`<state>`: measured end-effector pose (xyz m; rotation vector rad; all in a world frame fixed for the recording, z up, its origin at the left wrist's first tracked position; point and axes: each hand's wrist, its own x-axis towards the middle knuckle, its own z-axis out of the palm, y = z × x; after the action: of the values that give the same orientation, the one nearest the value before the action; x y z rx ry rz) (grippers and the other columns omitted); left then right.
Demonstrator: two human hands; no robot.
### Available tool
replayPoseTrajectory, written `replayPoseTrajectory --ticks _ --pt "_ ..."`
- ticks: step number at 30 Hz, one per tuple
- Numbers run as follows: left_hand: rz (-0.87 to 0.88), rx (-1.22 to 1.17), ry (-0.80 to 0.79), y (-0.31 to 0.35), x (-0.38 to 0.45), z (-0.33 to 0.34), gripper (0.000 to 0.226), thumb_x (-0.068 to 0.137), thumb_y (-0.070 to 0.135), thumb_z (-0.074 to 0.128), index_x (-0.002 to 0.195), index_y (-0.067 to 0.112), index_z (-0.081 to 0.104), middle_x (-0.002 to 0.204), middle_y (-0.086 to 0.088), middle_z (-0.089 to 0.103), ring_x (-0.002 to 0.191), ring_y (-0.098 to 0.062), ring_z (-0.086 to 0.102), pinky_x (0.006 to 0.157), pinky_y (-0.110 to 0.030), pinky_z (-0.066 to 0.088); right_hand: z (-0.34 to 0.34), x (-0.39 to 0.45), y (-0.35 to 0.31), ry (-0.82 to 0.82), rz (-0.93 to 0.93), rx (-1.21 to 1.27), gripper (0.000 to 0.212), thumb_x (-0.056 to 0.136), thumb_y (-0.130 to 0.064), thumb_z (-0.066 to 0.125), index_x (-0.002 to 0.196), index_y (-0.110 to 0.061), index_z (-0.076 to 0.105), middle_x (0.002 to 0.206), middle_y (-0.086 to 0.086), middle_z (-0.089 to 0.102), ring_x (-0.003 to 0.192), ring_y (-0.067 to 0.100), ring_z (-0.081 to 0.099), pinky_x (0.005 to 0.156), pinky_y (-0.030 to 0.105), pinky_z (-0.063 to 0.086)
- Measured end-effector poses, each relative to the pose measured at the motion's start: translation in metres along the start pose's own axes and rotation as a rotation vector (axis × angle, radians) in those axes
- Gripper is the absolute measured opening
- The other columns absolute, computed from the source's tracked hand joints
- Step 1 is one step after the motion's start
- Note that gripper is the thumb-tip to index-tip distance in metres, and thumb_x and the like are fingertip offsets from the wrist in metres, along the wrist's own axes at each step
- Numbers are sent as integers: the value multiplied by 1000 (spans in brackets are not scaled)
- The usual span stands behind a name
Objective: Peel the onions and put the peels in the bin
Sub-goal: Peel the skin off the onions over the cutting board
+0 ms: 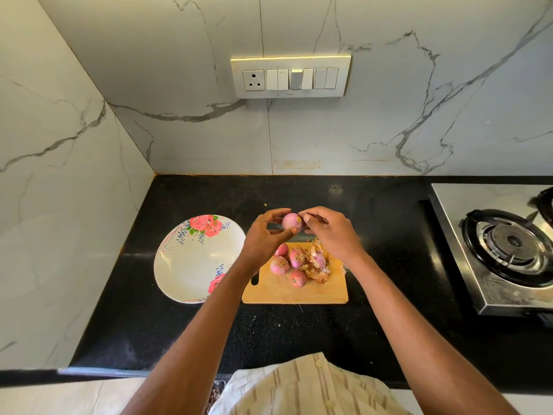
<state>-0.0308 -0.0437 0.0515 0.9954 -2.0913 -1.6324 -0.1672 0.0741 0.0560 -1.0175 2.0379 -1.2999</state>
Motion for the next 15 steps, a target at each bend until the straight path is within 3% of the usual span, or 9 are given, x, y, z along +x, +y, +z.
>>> replayPoseTrajectory --ticks 3,9,15 --pt "4 -18 10 -3 -1 0 48 88 22 78 131 26 59 133 0 60 110 -11 62 84 -15 50 4 -1 3 -17 77 99 21 102 -21 60 120 -19 71 111 -7 72 99 5 71 89 29 60" --pt "11 -7 15 -8 0 -3 52 87 21 78 136 23 58 132 1 63 111 -12 64 93 -25 53 7 -1 -1 -76 258 426 24 105 -18 54 124 -14 69 119 7 72 108 16 71 97 35 57" --pt "-31 -60 79 -11 -5 -5 38 88 31 77 122 31 60 113 15 64 102 -3 62 82 -17 49 8 -2 -4 -206 269 439 33 100 -7 57 131 -17 63 123 5 69 112 15 69 99 32 56"
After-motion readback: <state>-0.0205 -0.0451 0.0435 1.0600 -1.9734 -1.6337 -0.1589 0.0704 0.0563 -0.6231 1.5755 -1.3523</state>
